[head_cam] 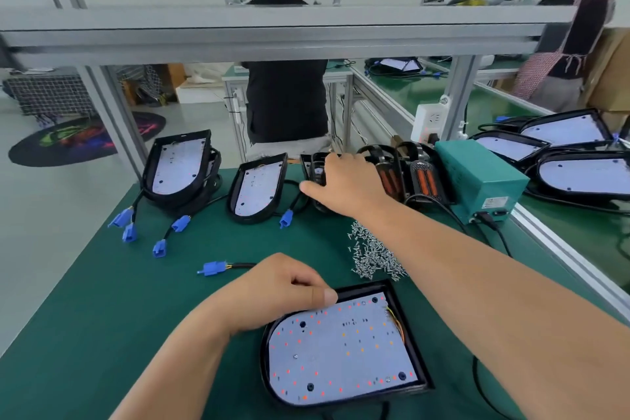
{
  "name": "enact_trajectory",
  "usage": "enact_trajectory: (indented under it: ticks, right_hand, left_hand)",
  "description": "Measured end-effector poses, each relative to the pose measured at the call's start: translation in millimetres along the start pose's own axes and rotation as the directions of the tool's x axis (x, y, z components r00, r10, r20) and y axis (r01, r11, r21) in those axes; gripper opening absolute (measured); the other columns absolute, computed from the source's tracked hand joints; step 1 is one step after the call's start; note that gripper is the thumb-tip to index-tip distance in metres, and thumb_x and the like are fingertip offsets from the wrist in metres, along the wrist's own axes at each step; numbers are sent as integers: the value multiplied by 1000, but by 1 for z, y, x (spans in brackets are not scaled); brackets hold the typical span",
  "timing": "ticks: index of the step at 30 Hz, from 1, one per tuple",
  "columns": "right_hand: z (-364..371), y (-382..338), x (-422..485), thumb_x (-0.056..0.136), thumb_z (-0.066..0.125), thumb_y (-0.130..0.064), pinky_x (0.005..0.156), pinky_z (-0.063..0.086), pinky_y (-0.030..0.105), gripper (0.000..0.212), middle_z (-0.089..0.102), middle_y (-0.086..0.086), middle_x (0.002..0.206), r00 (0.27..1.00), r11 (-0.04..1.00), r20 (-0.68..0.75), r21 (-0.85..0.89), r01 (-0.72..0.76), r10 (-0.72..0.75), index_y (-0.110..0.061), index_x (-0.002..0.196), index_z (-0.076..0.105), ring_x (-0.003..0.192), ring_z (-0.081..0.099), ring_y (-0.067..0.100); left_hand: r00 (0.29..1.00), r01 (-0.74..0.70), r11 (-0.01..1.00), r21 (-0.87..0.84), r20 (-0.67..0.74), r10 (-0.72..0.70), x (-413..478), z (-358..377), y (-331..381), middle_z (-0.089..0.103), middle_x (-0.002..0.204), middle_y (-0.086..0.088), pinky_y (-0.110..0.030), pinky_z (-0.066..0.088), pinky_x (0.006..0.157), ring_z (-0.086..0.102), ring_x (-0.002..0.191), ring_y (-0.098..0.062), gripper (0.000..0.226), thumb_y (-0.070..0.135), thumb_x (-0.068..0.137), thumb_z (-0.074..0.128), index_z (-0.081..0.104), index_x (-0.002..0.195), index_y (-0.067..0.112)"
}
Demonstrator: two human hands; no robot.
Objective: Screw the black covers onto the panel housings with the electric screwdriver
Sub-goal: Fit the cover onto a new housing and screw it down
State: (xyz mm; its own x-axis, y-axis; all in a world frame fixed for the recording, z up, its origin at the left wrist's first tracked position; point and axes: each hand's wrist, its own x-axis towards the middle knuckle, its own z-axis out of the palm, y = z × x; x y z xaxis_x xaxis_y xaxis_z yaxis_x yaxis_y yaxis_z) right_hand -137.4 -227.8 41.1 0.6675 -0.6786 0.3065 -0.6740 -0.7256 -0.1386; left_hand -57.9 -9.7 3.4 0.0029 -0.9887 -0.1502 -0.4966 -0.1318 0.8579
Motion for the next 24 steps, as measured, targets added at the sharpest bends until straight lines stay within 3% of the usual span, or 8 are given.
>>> enact_trajectory:
  ticks: [6, 10, 13, 16, 20, 22, 24]
  right_hand:
    - [4, -4, -6, 89, 61, -41, 72, 43, 40, 29, 52, 6, 93, 999, 996, -31, 87, -16, 19, -18, 76, 48, 103, 53, 37]
    - [3, -5, -19, 88, 59, -27, 68, 48, 41, 28, 53, 6, 82, 996, 996, -90, 88, 13, -5, -12, 67, 46, 91, 49, 33]
    - [1, -4, -24, 86, 58, -21, 62, 39, 37, 23, 53, 6, 81, 987, 997, -160, 77, 26, -14, -9, 69, 49, 86, 46, 29]
    - [-4, 1, -27, 84, 57, -17, 59, 29, 36, 29, 47, 7, 71, 971, 994, -239, 100, 37, -12, -8, 62, 40, 81, 45, 29]
    - [-5, 11, -31, 91, 58, -14, 64, 33, 36, 27, 54, 7, 78, 937, 974, -341, 225, 10, 70, -6, 68, 46, 87, 46, 27]
    - [-5, 17, -34, 93, 57, -14, 64, 29, 35, 33, 50, 2, 76, 920, 953, -375, 304, 8, 112, -12, 65, 40, 87, 46, 26]
    - [-5, 22, -37, 95, 59, -15, 64, 26, 35, 40, 46, 0, 73, 911, 930, -382, 368, -2, 153, -17, 64, 34, 87, 47, 27]
  left_hand:
    - [1000, -2, 1000, 1, 1, 2, 1, 0, -3, 63, 71, 16, -17, 42, 67, 51, 68, -2, 22, 51, 89, 76, 80, 79, 31]
    - [1000, 7, 1000, 0, -1, -7, 0, 1, -2, 53, 68, 14, -23, 37, 65, 44, 68, -8, 32, 55, 88, 74, 77, 77, 25]
    - [1000, -4, 1000, -14, -9, 4, -2, 2, -1, 37, 71, -4, -31, 28, 64, 32, 70, -22, 46, 50, 90, 72, 61, 72, 8]
    - [1000, -17, 999, -38, 1, 17, -3, 2, 1, 30, 76, -15, -39, 24, 68, 27, 74, -33, 50, 46, 92, 71, 51, 71, 5]
    - [1000, -1, 999, -52, 5, 1, -3, 2, -1, 39, 72, -6, -33, 32, 72, 35, 74, -19, 42, 47, 92, 73, 62, 71, 11]
    - [1000, 8, 998, -60, 3, -8, -3, 2, -1, 45, 72, 5, -30, 36, 72, 40, 74, -13, 37, 45, 93, 73, 67, 72, 14]
    - [1000, 15, 997, -70, 4, -15, -2, 2, -2, 49, 74, 4, -32, 38, 74, 43, 76, -13, 36, 45, 92, 74, 71, 77, 13]
